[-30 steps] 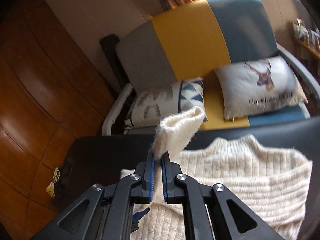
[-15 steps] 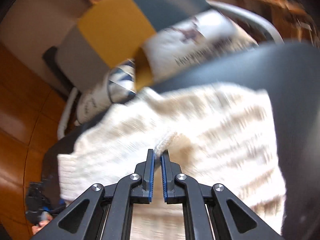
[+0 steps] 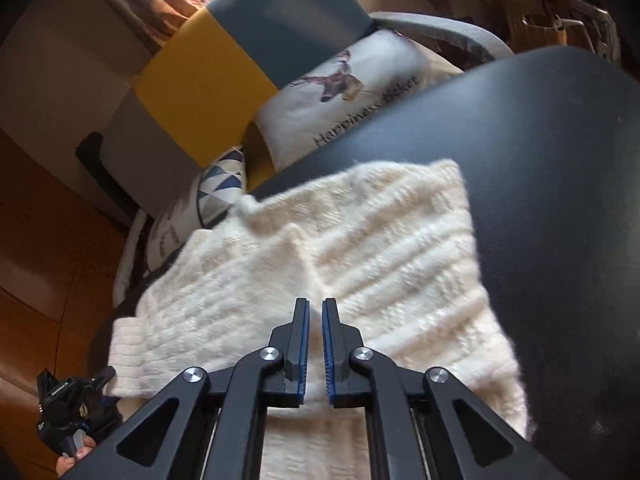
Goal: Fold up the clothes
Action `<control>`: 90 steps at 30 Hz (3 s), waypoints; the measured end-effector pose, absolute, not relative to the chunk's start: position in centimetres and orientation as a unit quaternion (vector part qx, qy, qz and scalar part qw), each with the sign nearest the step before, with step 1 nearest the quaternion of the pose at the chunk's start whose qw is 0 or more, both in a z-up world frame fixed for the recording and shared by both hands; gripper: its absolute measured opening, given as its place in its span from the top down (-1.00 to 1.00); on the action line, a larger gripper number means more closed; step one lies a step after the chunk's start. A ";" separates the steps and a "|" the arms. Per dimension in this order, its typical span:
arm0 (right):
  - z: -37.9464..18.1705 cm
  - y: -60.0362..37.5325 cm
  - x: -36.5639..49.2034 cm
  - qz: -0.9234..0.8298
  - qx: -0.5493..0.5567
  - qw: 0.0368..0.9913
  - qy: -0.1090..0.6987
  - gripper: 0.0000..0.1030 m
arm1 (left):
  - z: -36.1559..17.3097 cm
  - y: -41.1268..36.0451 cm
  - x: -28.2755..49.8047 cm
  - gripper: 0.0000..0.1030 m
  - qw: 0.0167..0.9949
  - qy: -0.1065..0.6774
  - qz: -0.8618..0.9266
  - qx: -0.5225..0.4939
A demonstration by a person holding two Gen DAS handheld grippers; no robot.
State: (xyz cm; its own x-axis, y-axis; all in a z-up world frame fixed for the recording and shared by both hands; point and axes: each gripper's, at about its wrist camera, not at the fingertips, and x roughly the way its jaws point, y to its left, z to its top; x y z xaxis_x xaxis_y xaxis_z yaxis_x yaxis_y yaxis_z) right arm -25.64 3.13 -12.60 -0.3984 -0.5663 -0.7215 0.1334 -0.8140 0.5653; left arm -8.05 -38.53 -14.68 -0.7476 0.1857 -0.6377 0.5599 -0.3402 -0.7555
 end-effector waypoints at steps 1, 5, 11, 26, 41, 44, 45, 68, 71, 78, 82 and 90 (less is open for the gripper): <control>-13.6 3.8 -25.5 -0.799 0.508 0.222 -0.234 0.89 | -15.2 -38.5 -8.0 0.44 0.121 0.567 -0.742 0.336; -14.5 6.1 -25.2 -0.758 0.480 0.269 -0.351 0.36 | -17.2 -38.5 -7.9 0.44 0.106 0.591 -0.719 0.349; -15.3 4.2 -26.1 -0.718 0.501 0.287 -0.389 0.35 | -17.6 -39.1 -8.1 0.41 0.099 0.604 -0.707 0.353; -10.4 -1.6 -27.2 -0.814 0.483 0.237 -0.216 0.79 | -17.6 -39.8 -6.7 0.31 0.075 0.607 -0.708 0.352; -10.5 3.1 -25.9 -0.824 0.475 0.219 -0.219 0.78 | -17.0 -41.5 -4.8 0.10 0.057 0.628 -0.703 0.329; -9.8 3.1 -25.9 -0.822 0.471 0.231 -0.221 0.78 | -17.8 -41.9 -4.4 -0.18 0.047 0.663 -0.676 0.317; -9.4 2.9 -25.9 -0.824 0.470 0.233 -0.216 0.78 | -17.7 -42.0 -4.3 -0.18 0.049 0.665 -0.677 0.312; -14.8 5.5 -26.0 -0.761 0.500 0.238 -0.338 0.45 | -20.0 -42.2 -0.6 -0.05 0.064 0.726 -0.629 0.272; -13.8 4.6 -26.1 -0.775 0.503 0.241 -0.298 0.64 | -19.7 -42.0 -0.6 0.36 0.086 0.724 -0.631 0.267; -12.5 4.9 -25.4 -0.782 0.494 0.249 -0.286 0.70 | -19.4 -42.8 1.7 0.88 0.105 0.710 -0.656 0.233; -14.2 5.2 -25.3 -0.777 0.505 0.239 -0.290 0.70 | -20.2 -42.6 1.7 0.87 0.086 0.704 -0.657 0.257; -9.4 5.5 -24.5 -0.841 0.459 0.224 -0.176 0.55 | -18.1 -42.7 4.8 0.42 0.057 0.670 -0.676 0.302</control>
State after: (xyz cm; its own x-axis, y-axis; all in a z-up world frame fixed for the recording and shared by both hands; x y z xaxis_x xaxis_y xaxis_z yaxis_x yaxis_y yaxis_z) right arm -24.54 5.46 -9.39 -0.4777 -0.5393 -0.6935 0.2153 -0.8372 0.5027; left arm 4.79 -42.71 -18.14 -0.8116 0.3273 -0.4840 0.4813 -0.0950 -0.8714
